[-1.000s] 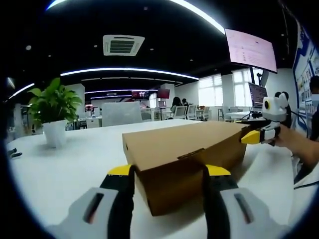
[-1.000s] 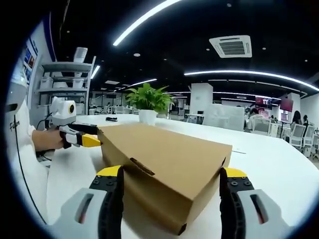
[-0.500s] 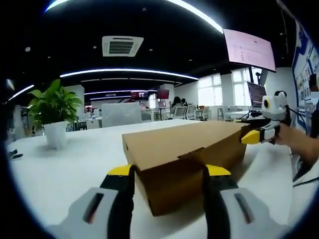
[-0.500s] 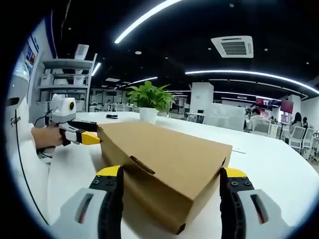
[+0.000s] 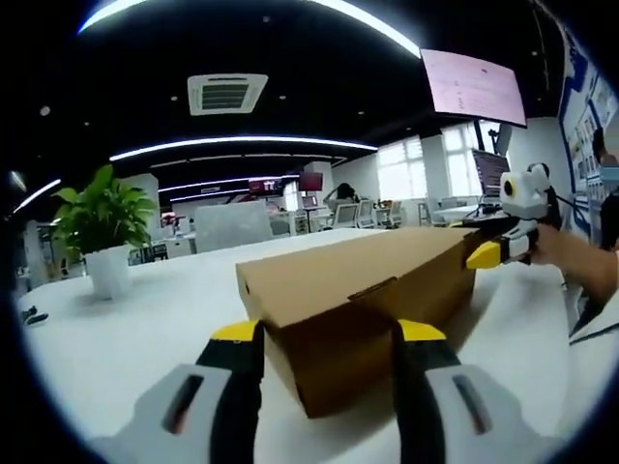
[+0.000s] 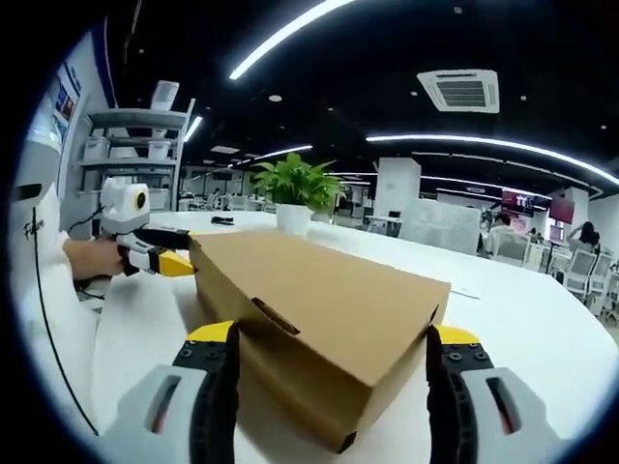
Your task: Operate the shoe box by opening the lid, removing the specified soft item, and placing it in the target area until the item is outside and the box remains undamaged.
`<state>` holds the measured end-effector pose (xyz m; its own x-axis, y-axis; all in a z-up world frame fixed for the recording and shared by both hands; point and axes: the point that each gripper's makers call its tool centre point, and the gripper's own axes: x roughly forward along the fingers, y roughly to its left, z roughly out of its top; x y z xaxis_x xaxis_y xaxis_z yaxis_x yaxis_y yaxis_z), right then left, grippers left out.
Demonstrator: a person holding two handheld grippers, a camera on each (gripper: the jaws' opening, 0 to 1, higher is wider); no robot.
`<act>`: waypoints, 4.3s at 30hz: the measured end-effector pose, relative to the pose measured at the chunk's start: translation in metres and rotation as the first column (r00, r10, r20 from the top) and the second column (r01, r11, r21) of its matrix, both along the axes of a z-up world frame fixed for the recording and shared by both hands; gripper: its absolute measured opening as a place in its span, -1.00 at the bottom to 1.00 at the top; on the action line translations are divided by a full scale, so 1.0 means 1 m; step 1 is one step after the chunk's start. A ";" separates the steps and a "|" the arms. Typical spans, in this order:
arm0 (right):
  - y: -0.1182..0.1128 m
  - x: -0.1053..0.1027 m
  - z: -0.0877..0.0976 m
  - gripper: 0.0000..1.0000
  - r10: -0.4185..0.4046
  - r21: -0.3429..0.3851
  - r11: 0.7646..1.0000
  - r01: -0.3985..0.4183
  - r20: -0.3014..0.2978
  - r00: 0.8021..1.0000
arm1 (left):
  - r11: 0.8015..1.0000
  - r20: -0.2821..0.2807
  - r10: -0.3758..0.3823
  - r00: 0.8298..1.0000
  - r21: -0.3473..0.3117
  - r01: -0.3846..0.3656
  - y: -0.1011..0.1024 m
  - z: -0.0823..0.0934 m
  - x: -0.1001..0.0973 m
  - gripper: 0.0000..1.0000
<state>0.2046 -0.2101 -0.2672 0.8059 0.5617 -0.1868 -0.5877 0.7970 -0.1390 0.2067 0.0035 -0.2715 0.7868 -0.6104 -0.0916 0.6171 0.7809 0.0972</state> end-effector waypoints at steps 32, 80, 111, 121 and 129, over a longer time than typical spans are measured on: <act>-0.006 -0.031 0.035 0.27 0.048 -0.037 0.998 -0.043 0.137 0.989 | 0.987 0.185 -0.109 0.977 0.136 0.084 0.005 0.043 -0.025 0.17; 0.002 -0.083 0.101 0.15 0.268 -0.336 0.935 -0.115 0.453 0.850 | 0.897 0.303 -0.344 0.889 0.386 0.215 -0.009 0.075 -0.060 0.28; -0.008 -0.072 0.074 -0.14 0.327 -0.501 0.863 -0.065 0.455 0.828 | 0.780 0.416 -0.346 0.841 0.625 0.011 -0.006 0.045 -0.039 -0.02; -0.023 -0.061 0.030 -0.03 0.381 -0.678 0.735 -0.020 0.387 0.840 | 0.686 0.453 -0.361 0.815 0.721 -0.097 0.001 0.027 -0.032 -0.03; 0.001 -0.061 0.029 -0.07 0.395 -0.698 0.716 -0.021 0.381 0.836 | 0.693 0.440 -0.358 0.823 0.716 -0.081 -0.001 0.026 -0.033 -0.05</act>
